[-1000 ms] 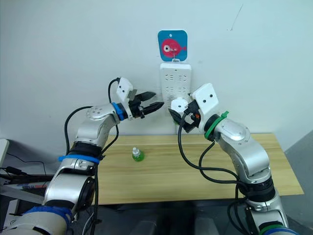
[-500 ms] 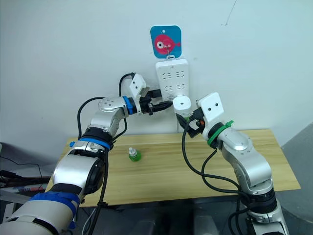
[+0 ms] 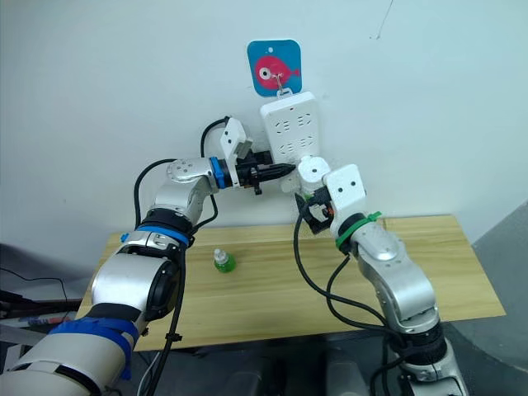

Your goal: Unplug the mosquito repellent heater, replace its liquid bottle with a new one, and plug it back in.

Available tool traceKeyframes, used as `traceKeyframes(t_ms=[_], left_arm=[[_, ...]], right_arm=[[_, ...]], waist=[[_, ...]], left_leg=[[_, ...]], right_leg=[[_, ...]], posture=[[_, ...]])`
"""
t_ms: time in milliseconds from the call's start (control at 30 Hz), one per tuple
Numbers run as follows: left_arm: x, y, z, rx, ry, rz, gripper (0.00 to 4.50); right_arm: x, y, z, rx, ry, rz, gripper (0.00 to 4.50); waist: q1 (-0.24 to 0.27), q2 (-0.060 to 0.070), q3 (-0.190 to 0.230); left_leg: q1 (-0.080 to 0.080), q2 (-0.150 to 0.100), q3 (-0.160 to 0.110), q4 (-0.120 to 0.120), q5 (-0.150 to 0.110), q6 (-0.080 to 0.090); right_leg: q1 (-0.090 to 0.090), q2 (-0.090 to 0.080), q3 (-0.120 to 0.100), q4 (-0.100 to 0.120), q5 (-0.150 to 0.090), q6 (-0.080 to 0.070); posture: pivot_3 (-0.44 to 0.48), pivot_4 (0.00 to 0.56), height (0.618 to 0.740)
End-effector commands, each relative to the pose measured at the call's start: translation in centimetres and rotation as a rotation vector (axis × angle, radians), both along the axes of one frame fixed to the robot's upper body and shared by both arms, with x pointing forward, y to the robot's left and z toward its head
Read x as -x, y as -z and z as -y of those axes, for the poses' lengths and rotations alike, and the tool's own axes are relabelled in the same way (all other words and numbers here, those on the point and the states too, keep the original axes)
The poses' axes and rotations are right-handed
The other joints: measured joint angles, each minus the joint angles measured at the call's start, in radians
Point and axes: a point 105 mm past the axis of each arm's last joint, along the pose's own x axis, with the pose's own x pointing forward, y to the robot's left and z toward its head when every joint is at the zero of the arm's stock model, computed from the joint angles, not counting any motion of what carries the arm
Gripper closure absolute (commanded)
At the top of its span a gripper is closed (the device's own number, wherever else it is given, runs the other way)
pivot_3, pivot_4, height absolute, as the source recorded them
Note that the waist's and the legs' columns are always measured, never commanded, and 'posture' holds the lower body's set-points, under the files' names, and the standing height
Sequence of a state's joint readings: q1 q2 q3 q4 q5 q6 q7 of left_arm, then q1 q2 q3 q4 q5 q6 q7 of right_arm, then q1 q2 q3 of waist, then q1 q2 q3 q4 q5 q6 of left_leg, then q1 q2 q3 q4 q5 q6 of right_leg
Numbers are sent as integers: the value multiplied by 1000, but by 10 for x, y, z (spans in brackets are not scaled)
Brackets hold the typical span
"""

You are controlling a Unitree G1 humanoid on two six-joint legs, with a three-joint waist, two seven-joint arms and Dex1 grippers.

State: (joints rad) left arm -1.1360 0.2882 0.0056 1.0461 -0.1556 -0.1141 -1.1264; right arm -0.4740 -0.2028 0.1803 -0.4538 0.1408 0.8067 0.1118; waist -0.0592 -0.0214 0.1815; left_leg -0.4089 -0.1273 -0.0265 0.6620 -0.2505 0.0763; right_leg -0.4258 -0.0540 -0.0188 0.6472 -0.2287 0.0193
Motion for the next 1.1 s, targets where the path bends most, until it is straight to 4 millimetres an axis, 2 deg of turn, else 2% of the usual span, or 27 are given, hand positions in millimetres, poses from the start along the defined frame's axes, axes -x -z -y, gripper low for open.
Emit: traceKeyframes(t_ms=[33, 100, 267, 567, 767, 933, 1067, 1100], left_arm=[[6, -9, 10, -11, 56, 51, 3107], [7, -8, 10, -12, 55, 49, 3107], [7, -6, 7, -13, 44, 44, 3108], [-1, -7, -6, 5, -40, 35, 3108], [-4, -6, -18, 15, -87, 39, 3108], [-1, 4, -39, 17, -149, 28, 1485], [10, 28, -78, -9, -252, 0, 195], [14, 33, -87, -15, -276, -7, 9]], right_arm=[[-10, -19, -2, -28, 55, 81, 0], [-13, -21, -4, -43, 56, 90, 0], [-11, -22, -3, -58, 42, 95, 1478], [14, -25, 14, -15, 4, 105, 1506], [30, -22, 14, -39, -90, 51, 1506], [28, -16, 20, -52, -100, 20, 1506], [22, -11, 31, -51, -65, 12, 1506], [21, -10, 34, -56, -56, 7, 1506]], waist=[[1, 0, 0], [1, 0, 0], [0, 0, 0], [2, 0, 0], [-4, 0, 0], [-21, 0, 0], [-31, 1, 0], [-32, 1, 0]], left_leg=[[0, 0, 0, 0, 0, 0], [0, 0, 0, 0, 0, 0], [0, 0, 0, -1, 0, 0], [-1, 0, -2, -1, 0, 0], [-7, -1, 0, 2, 1, -2], [-5, 0, 0, 3, 4, -5], [-5, 0, 0, 2, 6, -9], [-5, 0, 0, 2, 6, -9]], right_leg=[[0, 0, 0, 0, 0, 0], [-1, 0, 0, 0, 0, 0], [-2, 0, 0, 0, 0, 0], [-8, 0, 0, 0, 0, 0], [-10, 1, 2, 5, 1, -1], [-12, 0, 3, 15, 1, -1], [-14, 1, 3, 17, 2, -2], [-14, 1, 4, 17, 2, -3]], posture=[[-245, 191, 740], [-236, 190, 740], [-229, 192, 740], [-227, 192, 740], [-214, 192, 740], [-202, 187, 740], [-190, 178, 740], [-186, 177, 740]])
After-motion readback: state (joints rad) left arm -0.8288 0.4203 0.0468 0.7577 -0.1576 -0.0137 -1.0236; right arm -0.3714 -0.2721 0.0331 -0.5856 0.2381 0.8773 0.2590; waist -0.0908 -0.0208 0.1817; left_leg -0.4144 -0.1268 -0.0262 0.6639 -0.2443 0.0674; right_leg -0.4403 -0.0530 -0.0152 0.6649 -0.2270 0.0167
